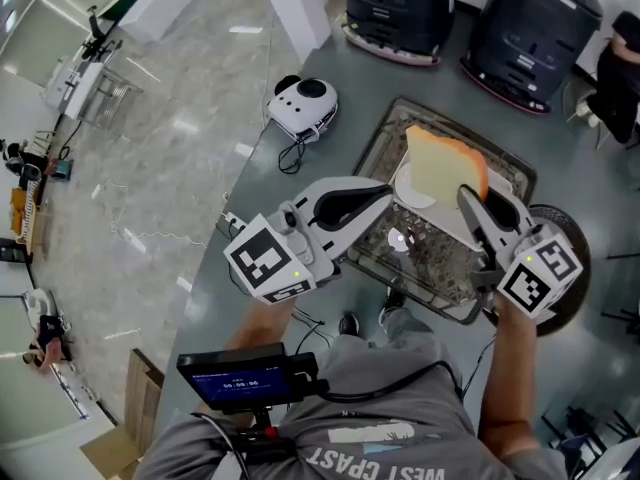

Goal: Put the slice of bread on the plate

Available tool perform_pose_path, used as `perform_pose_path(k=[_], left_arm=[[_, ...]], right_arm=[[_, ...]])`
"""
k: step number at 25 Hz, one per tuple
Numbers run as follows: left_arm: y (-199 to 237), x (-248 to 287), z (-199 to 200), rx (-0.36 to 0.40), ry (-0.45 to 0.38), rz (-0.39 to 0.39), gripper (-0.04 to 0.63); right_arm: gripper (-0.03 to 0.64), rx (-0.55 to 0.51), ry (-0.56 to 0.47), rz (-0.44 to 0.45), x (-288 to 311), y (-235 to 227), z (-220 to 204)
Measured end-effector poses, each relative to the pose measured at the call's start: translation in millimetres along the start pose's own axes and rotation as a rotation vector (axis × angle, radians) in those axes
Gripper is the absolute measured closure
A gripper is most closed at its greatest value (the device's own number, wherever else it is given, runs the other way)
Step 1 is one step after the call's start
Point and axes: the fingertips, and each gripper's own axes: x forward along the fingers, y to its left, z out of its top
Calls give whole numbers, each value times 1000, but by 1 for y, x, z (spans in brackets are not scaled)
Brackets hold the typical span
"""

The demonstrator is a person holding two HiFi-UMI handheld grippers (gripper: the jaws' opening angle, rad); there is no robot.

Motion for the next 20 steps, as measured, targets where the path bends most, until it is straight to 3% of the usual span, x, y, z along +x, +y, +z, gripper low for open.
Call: perform_pose_path(k=[20], left_arm=[[26,15,-35,-62,66,47,586]], right_arm=[[528,241,158,-28,62,-103,-93]])
